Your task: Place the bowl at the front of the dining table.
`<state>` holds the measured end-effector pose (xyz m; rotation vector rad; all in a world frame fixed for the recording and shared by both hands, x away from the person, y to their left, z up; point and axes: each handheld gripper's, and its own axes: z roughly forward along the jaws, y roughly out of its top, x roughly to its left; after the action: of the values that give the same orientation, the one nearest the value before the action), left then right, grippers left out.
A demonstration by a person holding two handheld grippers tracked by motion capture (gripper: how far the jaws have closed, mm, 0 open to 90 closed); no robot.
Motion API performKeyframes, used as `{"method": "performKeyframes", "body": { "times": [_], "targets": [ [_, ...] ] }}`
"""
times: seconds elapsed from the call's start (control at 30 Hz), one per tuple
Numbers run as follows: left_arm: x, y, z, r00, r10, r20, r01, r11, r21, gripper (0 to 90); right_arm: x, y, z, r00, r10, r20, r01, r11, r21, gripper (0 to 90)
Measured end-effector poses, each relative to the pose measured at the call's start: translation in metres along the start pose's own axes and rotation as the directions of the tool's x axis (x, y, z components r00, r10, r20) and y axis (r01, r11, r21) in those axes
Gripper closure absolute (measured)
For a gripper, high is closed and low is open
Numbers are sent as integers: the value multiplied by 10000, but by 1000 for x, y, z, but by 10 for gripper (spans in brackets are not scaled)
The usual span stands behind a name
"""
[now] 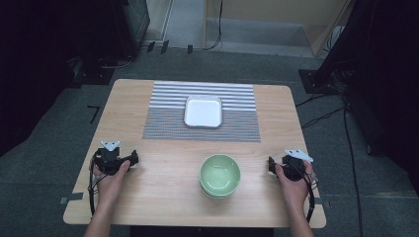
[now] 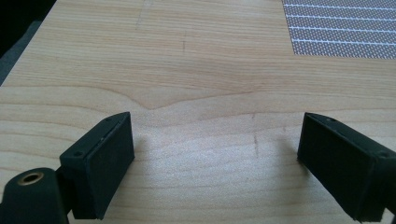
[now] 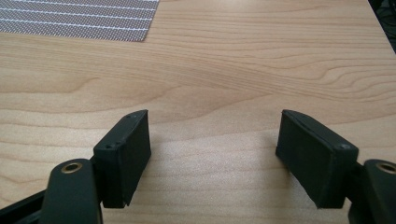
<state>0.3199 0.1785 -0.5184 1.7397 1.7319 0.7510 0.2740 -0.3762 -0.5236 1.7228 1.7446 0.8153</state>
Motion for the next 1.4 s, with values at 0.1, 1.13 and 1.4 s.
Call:
{"method": "performKeyframes", "body": {
  "times": [0.1,1.13,1.4],
  "targets": [
    [1,-1,-1,10000,38,38,-38,10000,7,105,0,0,0,10000,-2,1,2,10000,0,253],
    [-79,20,-60,9516,1459,2704,-1109,9839,-1404,142,1,5,7,10000,-8,53,6,9998,213,128],
    [-96,29,-72,9364,1497,3175,-1037,9821,-1570,142,3,5,7,9998,113,181,-116,9997,199,133]
  ]
}}
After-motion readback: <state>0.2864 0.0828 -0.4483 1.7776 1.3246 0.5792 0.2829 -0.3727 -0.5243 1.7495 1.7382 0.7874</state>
